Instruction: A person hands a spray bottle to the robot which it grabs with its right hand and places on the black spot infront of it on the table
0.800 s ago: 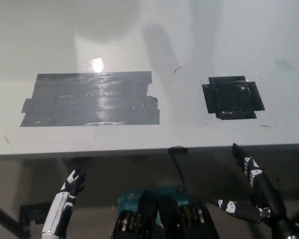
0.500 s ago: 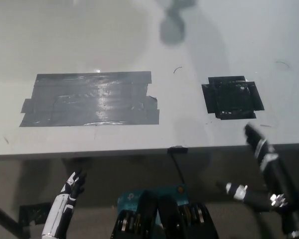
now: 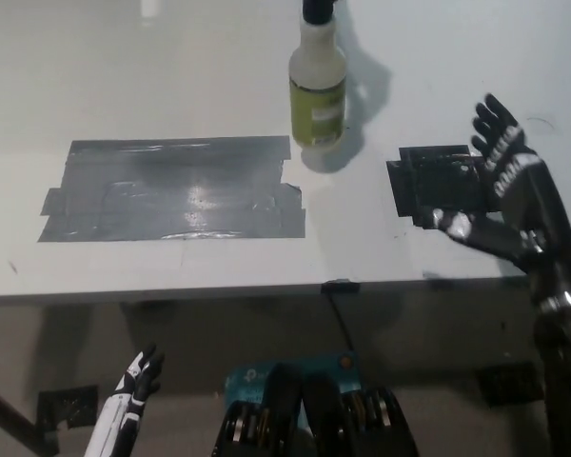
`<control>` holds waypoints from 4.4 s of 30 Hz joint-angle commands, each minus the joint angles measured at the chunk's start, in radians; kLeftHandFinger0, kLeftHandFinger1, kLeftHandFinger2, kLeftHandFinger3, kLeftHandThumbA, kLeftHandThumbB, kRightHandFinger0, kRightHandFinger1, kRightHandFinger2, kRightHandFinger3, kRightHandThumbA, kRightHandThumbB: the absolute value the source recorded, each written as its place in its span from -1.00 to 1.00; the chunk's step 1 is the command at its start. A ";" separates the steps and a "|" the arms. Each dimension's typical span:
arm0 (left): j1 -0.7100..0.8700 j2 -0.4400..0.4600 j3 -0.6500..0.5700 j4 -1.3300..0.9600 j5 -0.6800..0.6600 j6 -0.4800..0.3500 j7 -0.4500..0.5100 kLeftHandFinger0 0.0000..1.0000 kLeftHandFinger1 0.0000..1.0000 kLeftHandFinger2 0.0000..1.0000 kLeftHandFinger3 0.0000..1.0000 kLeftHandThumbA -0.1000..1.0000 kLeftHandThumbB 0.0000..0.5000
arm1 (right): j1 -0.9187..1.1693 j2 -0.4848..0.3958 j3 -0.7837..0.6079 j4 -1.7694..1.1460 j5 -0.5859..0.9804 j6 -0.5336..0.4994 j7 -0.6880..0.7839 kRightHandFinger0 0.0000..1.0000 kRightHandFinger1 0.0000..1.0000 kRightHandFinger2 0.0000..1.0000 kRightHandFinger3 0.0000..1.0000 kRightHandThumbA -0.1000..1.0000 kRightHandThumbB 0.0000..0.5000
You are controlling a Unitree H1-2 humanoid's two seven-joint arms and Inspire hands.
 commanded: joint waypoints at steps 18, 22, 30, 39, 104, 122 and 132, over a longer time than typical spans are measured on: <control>-0.006 -0.010 -0.004 -0.041 0.000 -0.013 -0.009 1.00 1.00 1.00 1.00 1.00 -0.43 | -0.458 0.064 0.009 0.649 -0.038 -0.059 -0.060 1.00 1.00 1.00 1.00 1.00 0.79; -0.009 -0.009 -0.003 -0.047 0.000 -0.007 -0.009 1.00 1.00 1.00 1.00 1.00 -0.45 | -0.524 0.089 0.001 0.700 -0.027 -0.054 -0.077 1.00 1.00 1.00 1.00 1.00 0.92; -0.009 -0.008 -0.002 -0.042 -0.004 -0.026 -0.010 1.00 1.00 1.00 1.00 0.99 -0.45 | -0.604 0.101 0.029 0.750 -0.068 -0.042 -0.096 1.00 1.00 1.00 1.00 1.00 0.78; -0.006 -0.008 -0.004 -0.060 -0.002 0.005 -0.015 1.00 1.00 1.00 1.00 1.00 -0.43 | -0.647 0.107 0.052 0.808 -0.095 -0.038 -0.111 1.00 1.00 1.00 1.00 1.00 0.91; -0.030 -0.014 0.019 -0.017 -0.024 -0.052 -0.011 1.00 1.00 1.00 1.00 1.00 -0.73 | -0.457 -0.020 -0.097 0.699 -0.185 -0.370 -0.372 -0.94 -0.61 -0.13 -0.35 0.42 0.68; -0.034 -0.019 0.014 -0.026 -0.031 -0.041 -0.014 1.00 1.00 1.00 1.00 1.00 -0.80 | -0.435 0.116 -0.058 0.896 -0.289 -0.534 -0.615 -1.00 -0.82 -0.41 -0.70 0.45 0.51; -0.038 -0.013 0.017 -0.021 -0.042 -0.052 -0.020 1.00 1.00 1.00 1.00 1.00 -0.94 | -0.420 0.083 0.009 0.945 -0.369 -0.578 -0.674 -0.98 -0.78 -0.41 -0.75 0.43 0.61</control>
